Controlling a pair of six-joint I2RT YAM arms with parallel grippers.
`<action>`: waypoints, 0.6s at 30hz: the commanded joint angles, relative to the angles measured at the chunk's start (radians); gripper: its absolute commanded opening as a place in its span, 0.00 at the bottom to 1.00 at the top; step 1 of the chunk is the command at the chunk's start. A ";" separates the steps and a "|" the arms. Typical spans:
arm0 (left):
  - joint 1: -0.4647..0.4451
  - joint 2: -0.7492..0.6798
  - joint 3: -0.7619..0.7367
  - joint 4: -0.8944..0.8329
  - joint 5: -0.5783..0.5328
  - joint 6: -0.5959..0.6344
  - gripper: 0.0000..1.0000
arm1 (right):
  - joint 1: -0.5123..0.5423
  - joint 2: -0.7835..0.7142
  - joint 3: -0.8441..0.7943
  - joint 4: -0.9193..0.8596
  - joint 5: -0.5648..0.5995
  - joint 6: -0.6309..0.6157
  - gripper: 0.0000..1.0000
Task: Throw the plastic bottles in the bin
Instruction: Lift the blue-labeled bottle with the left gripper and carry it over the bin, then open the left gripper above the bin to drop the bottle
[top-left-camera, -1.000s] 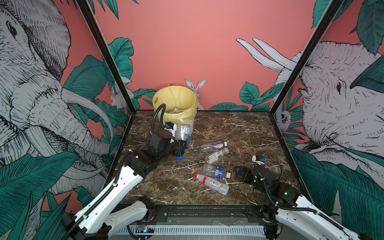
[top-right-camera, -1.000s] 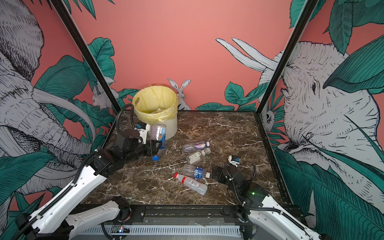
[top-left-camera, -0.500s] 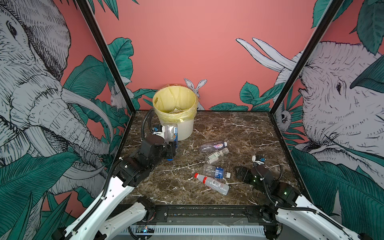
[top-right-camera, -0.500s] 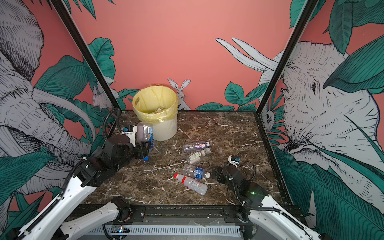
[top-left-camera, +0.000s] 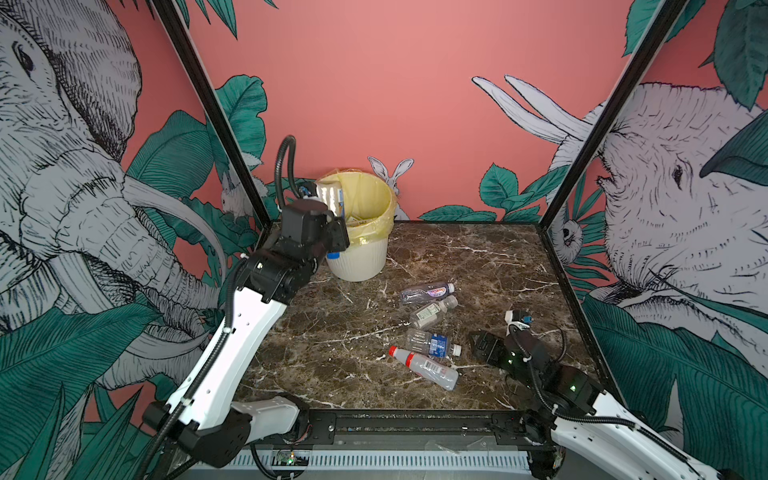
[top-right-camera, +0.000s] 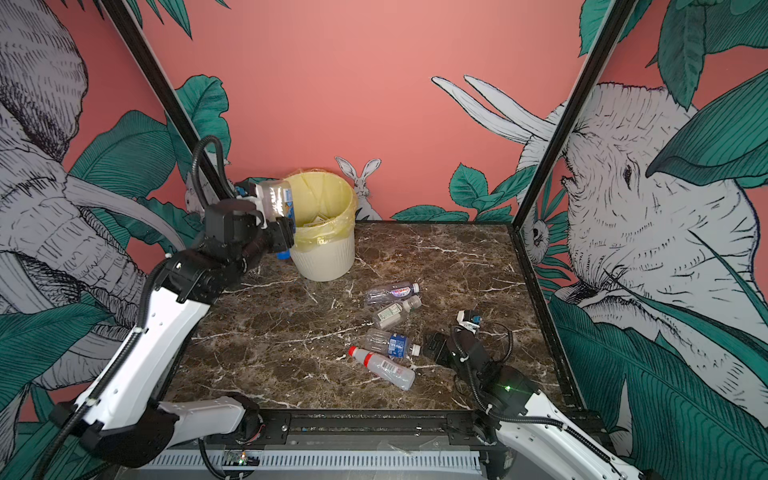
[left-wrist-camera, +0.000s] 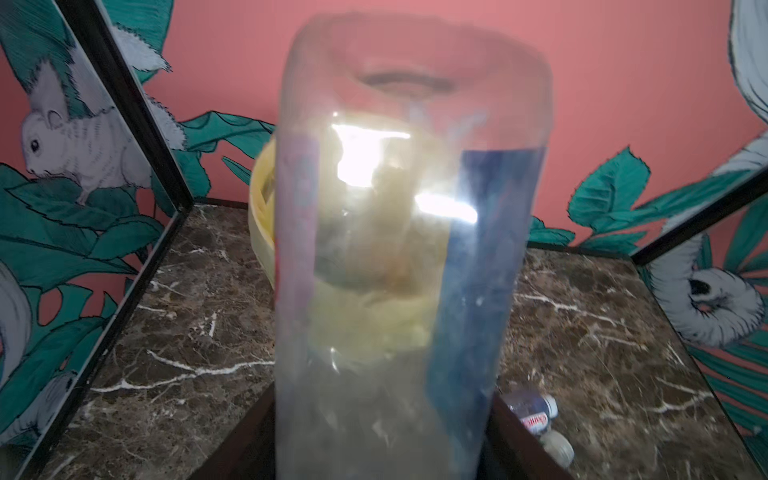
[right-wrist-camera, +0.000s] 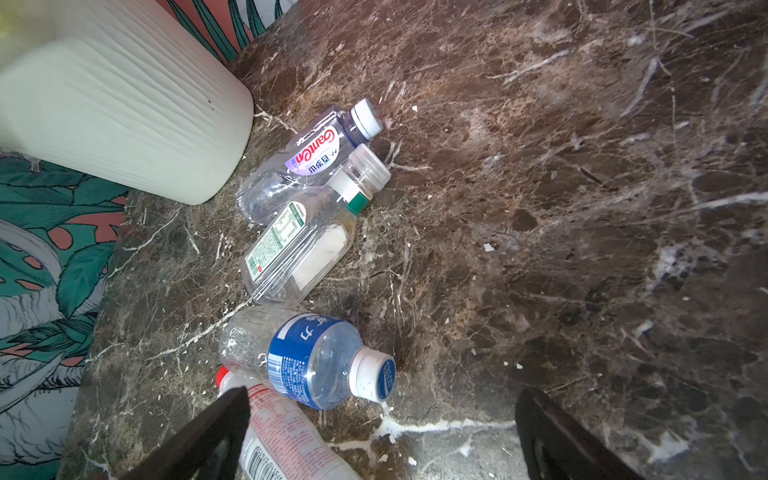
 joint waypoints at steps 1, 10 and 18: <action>0.059 0.157 0.193 0.047 0.024 0.051 0.67 | 0.003 -0.002 -0.011 0.031 -0.007 0.024 0.99; 0.147 0.550 0.783 -0.315 0.213 0.016 1.00 | 0.004 0.073 0.085 -0.087 -0.013 0.005 0.99; 0.148 0.264 0.463 -0.176 0.391 -0.047 1.00 | 0.005 0.096 0.162 -0.139 0.016 -0.090 0.99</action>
